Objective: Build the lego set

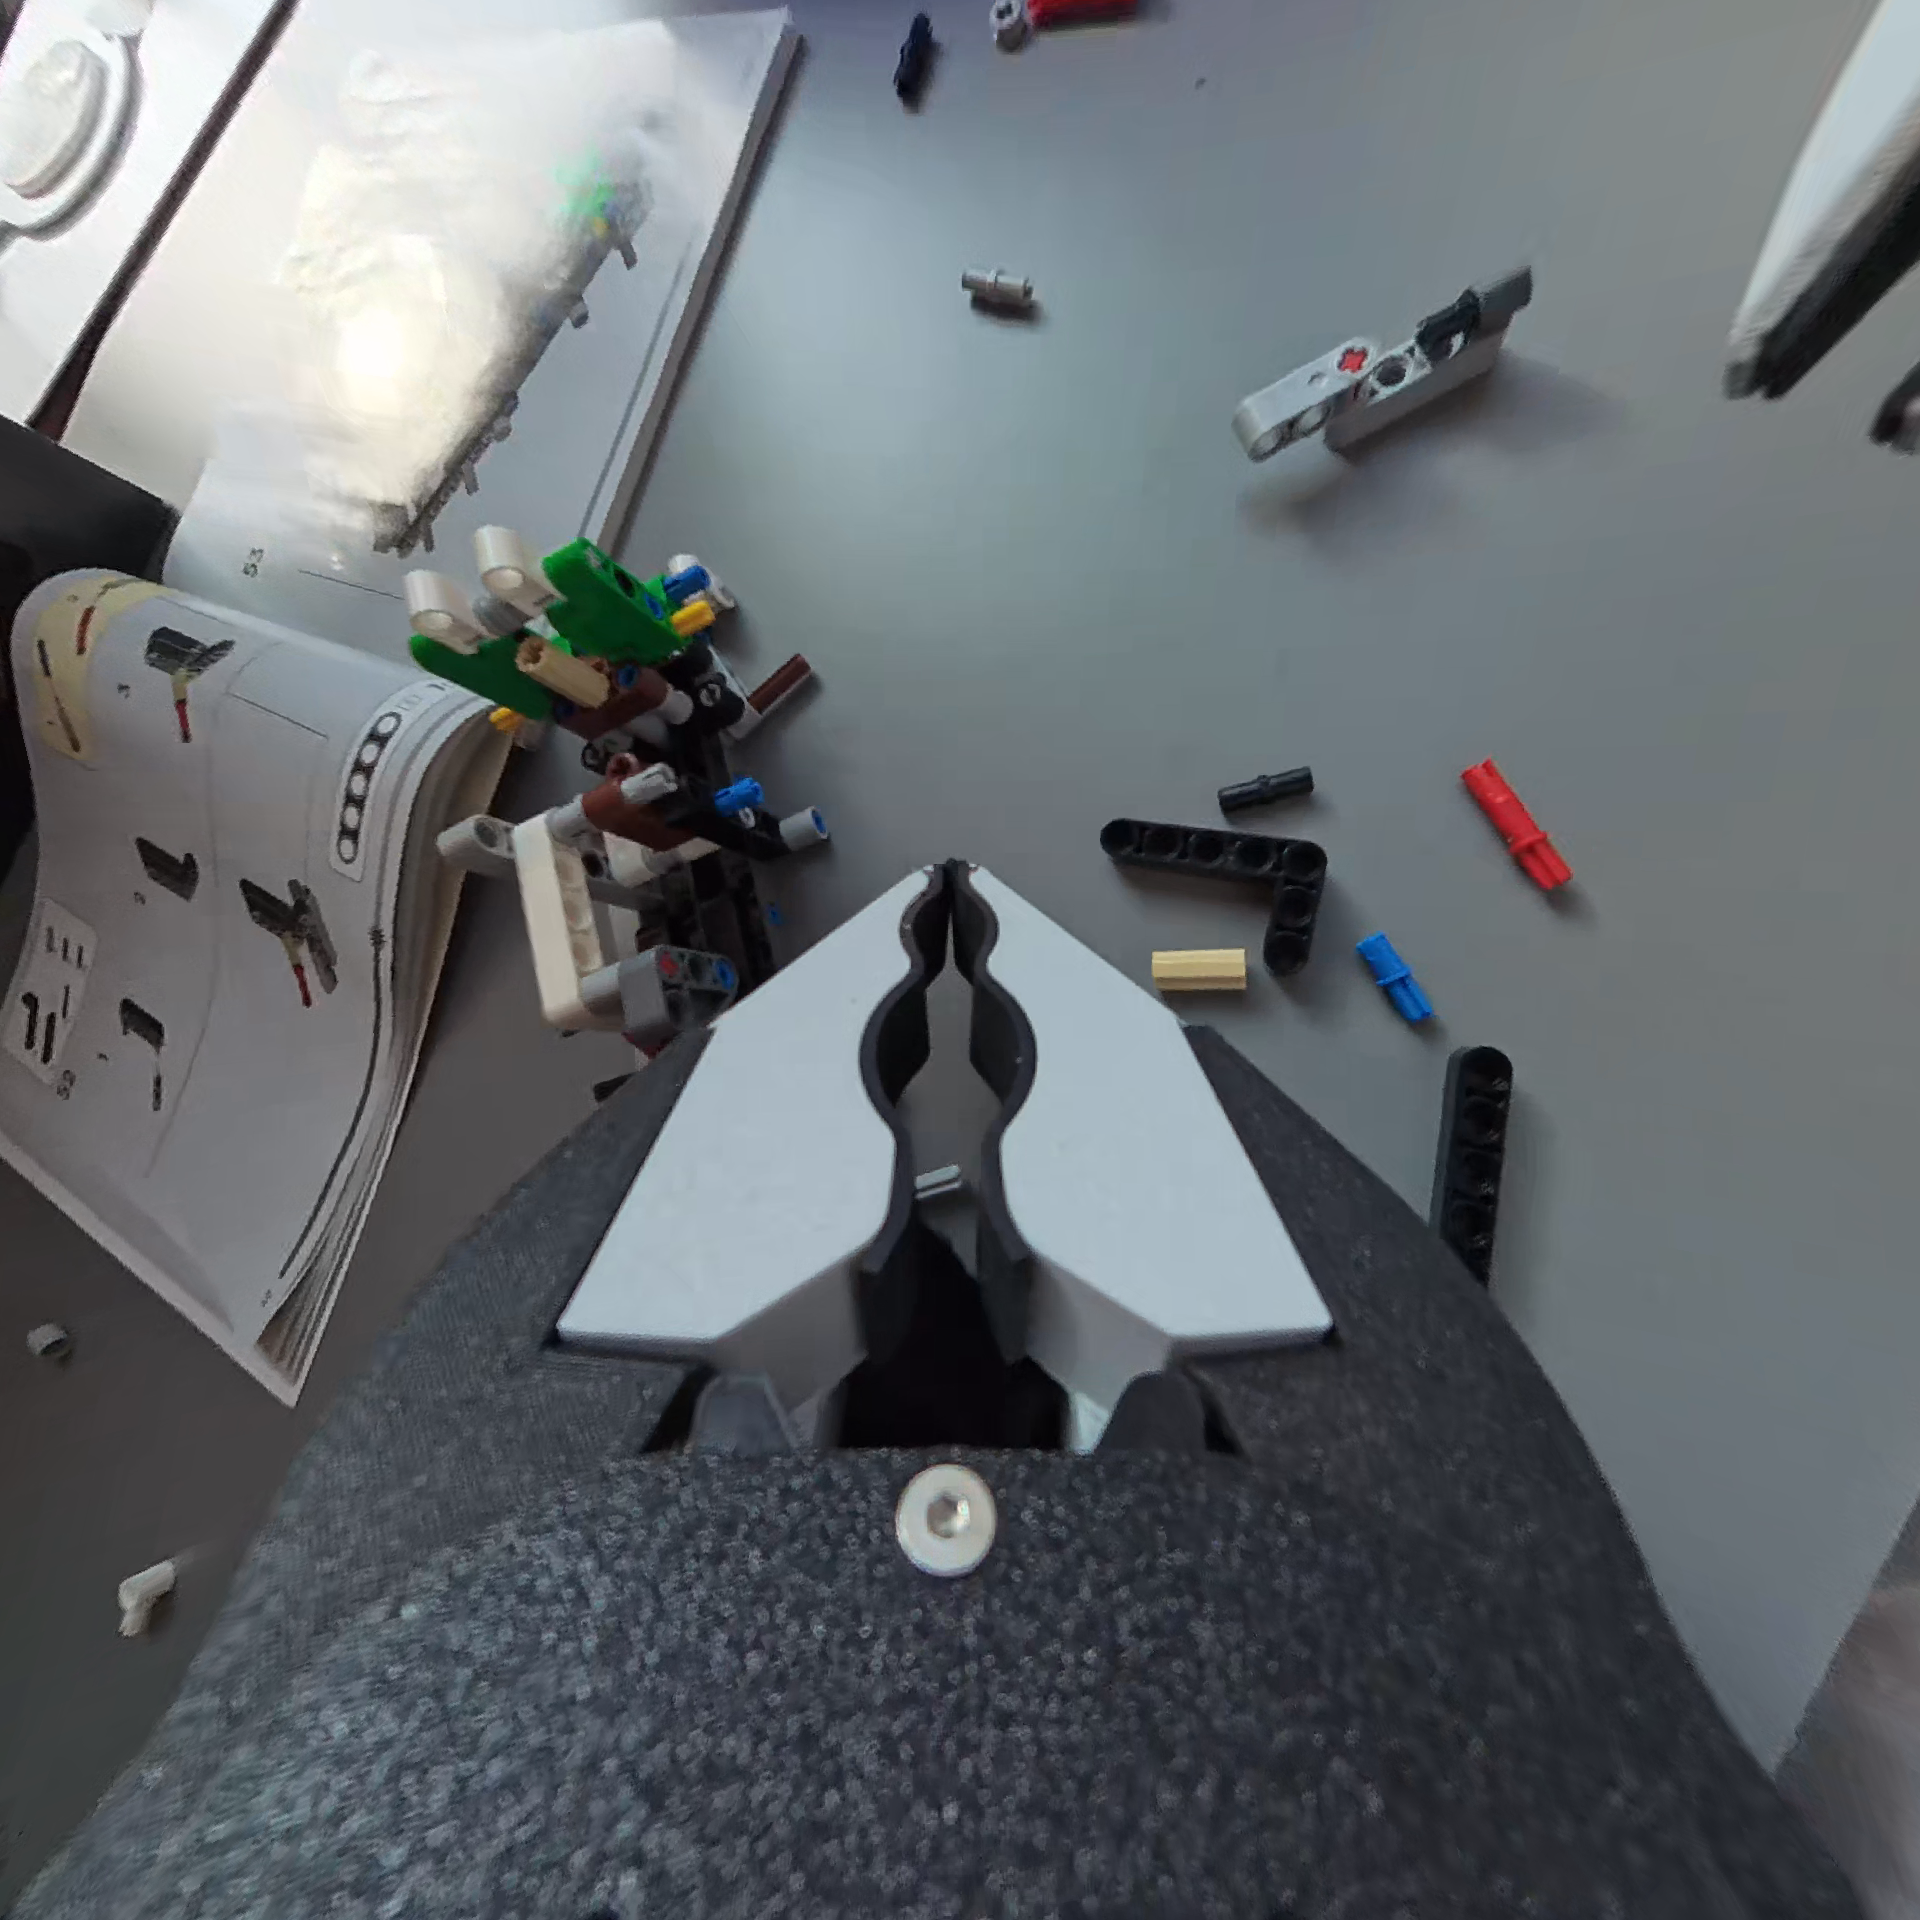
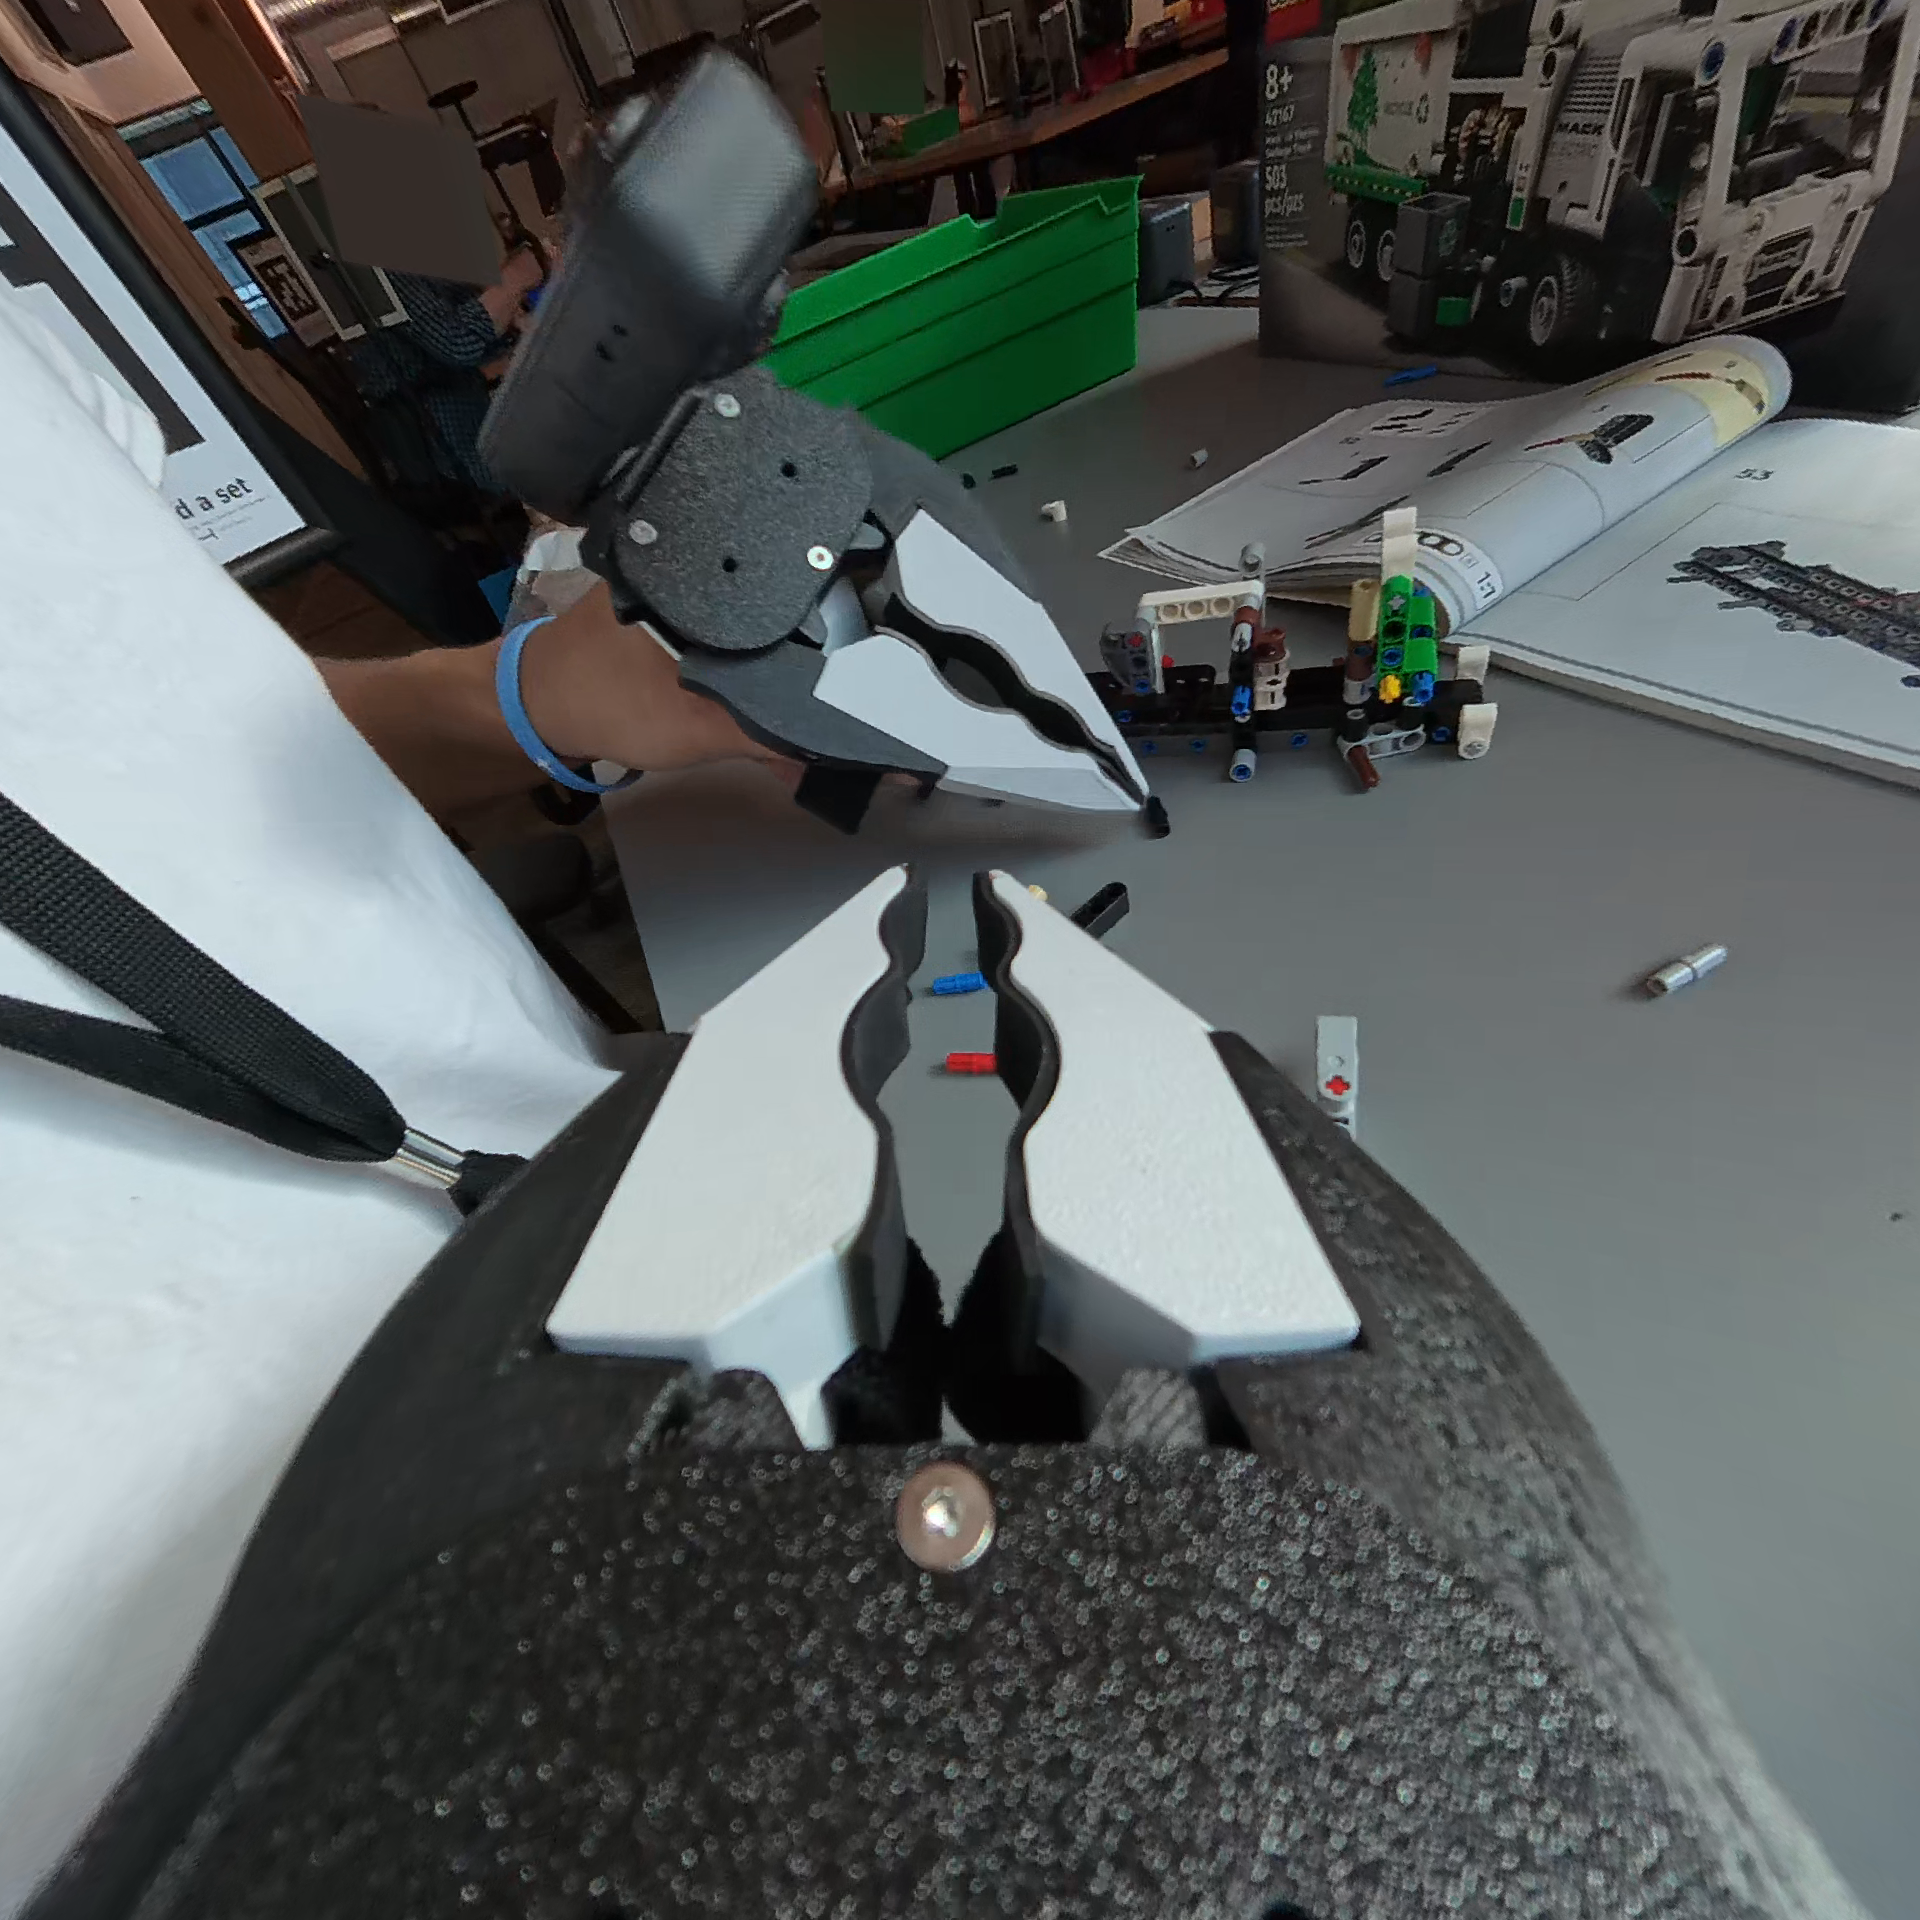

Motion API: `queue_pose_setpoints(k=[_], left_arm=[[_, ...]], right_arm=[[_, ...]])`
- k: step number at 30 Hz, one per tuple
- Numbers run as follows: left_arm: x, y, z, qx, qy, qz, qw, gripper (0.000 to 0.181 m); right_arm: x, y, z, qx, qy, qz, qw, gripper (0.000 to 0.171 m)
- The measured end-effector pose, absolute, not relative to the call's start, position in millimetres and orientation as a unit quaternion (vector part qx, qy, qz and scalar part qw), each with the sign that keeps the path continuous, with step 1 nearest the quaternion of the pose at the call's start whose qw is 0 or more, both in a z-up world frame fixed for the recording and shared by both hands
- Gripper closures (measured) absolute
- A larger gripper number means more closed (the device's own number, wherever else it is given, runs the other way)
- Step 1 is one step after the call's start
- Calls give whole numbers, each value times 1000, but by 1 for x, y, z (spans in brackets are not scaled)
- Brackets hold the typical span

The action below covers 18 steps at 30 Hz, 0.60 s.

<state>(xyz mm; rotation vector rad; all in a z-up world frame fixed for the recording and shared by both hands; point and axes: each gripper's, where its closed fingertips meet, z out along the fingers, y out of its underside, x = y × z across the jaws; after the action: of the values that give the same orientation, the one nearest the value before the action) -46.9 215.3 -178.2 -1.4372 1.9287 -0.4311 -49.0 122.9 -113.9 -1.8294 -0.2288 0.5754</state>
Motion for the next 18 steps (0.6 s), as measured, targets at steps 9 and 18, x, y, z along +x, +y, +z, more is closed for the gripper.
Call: queue_pose_setpoints(k=[9,18], left_arm=[[-51,226,-176,-487,799,-119,332,165],[-47,220,-188,-470,840,-106,248,164]], right_arm=[[-49,130,-110,-788,-106,232,560,161],[-56,119,-109,-774,-101,262,568,163]])
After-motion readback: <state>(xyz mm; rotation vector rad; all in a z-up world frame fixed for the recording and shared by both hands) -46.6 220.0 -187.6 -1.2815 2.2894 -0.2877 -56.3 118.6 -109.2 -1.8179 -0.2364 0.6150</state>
